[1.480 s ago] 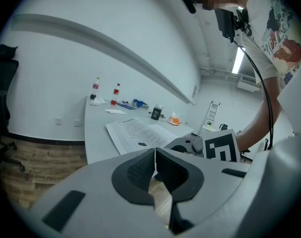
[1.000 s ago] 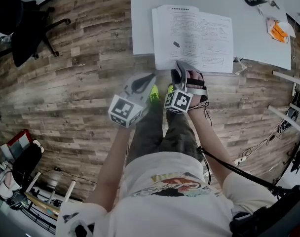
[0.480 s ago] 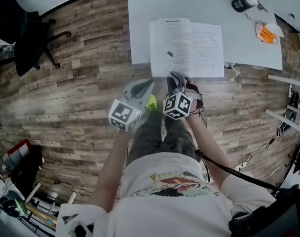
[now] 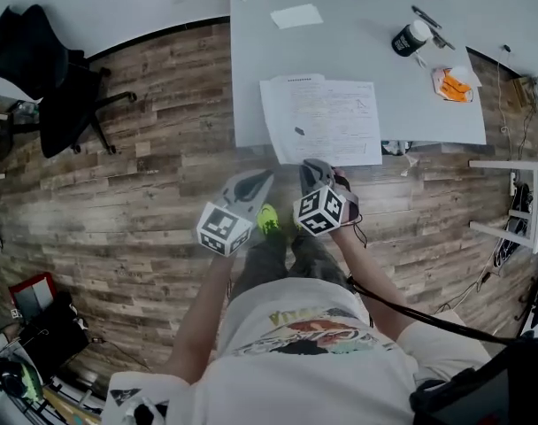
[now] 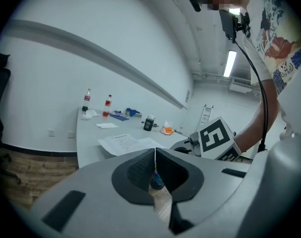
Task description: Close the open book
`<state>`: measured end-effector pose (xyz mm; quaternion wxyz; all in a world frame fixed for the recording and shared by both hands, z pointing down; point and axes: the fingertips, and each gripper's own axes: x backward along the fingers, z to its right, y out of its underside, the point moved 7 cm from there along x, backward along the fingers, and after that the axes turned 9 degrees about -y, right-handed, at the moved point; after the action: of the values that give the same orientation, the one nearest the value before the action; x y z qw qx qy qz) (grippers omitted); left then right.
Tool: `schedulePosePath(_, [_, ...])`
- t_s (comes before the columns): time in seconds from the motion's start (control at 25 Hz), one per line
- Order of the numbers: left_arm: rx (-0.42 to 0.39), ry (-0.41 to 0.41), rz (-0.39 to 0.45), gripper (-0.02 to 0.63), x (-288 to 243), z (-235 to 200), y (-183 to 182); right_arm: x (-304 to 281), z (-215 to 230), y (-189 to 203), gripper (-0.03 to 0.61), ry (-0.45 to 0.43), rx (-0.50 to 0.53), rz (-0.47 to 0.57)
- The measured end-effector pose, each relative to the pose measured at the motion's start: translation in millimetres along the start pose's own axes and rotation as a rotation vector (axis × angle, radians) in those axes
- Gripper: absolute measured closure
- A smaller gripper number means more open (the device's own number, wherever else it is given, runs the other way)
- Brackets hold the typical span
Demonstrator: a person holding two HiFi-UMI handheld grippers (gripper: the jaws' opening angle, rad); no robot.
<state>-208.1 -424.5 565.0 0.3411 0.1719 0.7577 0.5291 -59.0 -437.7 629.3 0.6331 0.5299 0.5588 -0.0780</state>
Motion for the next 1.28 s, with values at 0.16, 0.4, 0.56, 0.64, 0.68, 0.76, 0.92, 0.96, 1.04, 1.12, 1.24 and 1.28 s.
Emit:
schedulePosePath(0.16, [-0.009,-0.005,0.022,0.600,-2.8,16.8,-14.1,22.1,13.8,5.3,0.541,-0.005,-0.038,0.019])
schedulePosePath(0.4, [0.004,0.002,0.038,0.600,-8.9,44.8,-30.2,47.6,26.9,10.3,0.545,-0.051,-0.093,0.055])
schedulePosePath(0.56, [-0.009,0.024,0.045,0.600,-12.8,63.2,-42.6,61.5,31.0,12.7,0.545,-0.073,-0.112,0.079])
schedulePosePath(0.64, [-0.020,0.032,0.046,0.600,-16.2,69.9,-47.9,67.1,33.7,14.9,0.545,-0.080,-0.139,0.094])
schedulePosePath(0.68, [-0.025,0.035,0.047,0.600,-18.4,72.8,-50.3,69.9,35.8,16.7,0.545,-0.082,-0.157,0.103])
schedulePosePath(0.76, [-0.035,0.040,0.048,0.601,-23.7,78.6,-54.1,76.0,41.3,21.9,0.546,-0.083,-0.199,0.122])
schedulePosePath(0.92, [-0.049,0.054,0.037,0.600,-35.2,88.0,-56.1,86.5,51.8,34.0,0.548,-0.070,-0.248,0.152])
schedulePosePath(0.96, [-0.052,0.054,0.036,0.600,-37.8,89.9,-56.1,88.2,54.3,37.4,0.548,-0.068,-0.252,0.157])
schedulePosePath(1.04, [-0.058,0.055,0.036,0.600,-43.7,94.0,-56.5,92.1,60.2,44.9,0.548,-0.067,-0.261,0.166])
schedulePosePath(1.12, [-0.065,0.053,0.034,0.600,-49.1,98.2,-56.8,96.5,64.9,52.6,0.548,-0.071,-0.274,0.171])
schedulePosePath(1.24, [-0.076,0.044,0.042,0.600,-55.8,104.9,-59.2,101.9,71.0,64.1,0.548,-0.082,-0.297,0.177])
schedulePosePath(1.28, [-0.082,0.039,0.046,0.600,-58.6,106.7,-60.7,102.8,74.0,67.0,0.548,-0.086,-0.301,0.179])
